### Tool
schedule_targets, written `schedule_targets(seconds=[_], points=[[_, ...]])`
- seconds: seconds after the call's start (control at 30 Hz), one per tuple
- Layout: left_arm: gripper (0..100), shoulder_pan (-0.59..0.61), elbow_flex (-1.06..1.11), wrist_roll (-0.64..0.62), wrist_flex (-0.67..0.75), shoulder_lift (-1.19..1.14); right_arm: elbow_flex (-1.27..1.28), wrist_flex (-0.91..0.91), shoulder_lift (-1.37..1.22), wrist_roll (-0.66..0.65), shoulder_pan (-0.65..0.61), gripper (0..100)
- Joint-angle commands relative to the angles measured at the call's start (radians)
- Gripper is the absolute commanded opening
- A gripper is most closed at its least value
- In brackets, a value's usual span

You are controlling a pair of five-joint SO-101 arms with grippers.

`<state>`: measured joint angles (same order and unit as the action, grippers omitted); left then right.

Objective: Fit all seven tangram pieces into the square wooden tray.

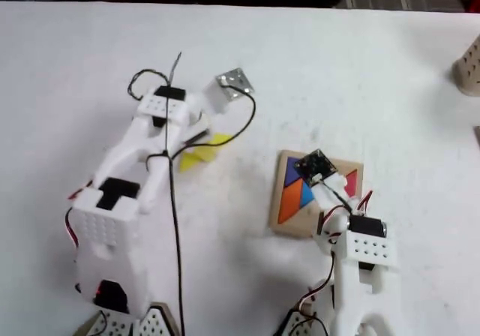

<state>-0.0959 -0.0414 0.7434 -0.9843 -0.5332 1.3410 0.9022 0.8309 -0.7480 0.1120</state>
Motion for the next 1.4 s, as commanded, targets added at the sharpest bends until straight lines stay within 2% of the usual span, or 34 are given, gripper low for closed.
schedule_targets(seconds=[0.0, 0.57, 0.73, 0.8, 1.2, 1.3, 1.37], points=[[32, 0.064, -0.006, 0.021, -0.021, 0.044, 0.002, 0.005, 0.008, -0.009, -0.016, 1.6], [31, 0.077, -0.005, 0.021, -0.028, 0.025, 0.002, 0.005, 0.008, -0.008, -0.016, 1.6], [19, 0.077, -0.015, 0.029, -0.028, 0.002, 0.002, 0.005, 0.008, -0.008, -0.016, 1.6], [18, 0.074, -0.015, 0.029, -0.029, 0.002, 0.002, 0.005, 0.008, -0.008, -0.016, 1.6], [19, 0.076, -0.017, 0.023, -0.029, 0.005, 0.0, 0.005, 0.008, -0.012, -0.016, 1.6], [23, 0.097, -0.058, 0.021, -0.04, 0.031, 0.0, 0.005, 0.008, -0.014, -0.016, 1.6], [30, 0.12, -0.094, 0.021, -0.068, 0.054, 0.0, 0.005, 0.008, -0.014, -0.016, 1.6]])
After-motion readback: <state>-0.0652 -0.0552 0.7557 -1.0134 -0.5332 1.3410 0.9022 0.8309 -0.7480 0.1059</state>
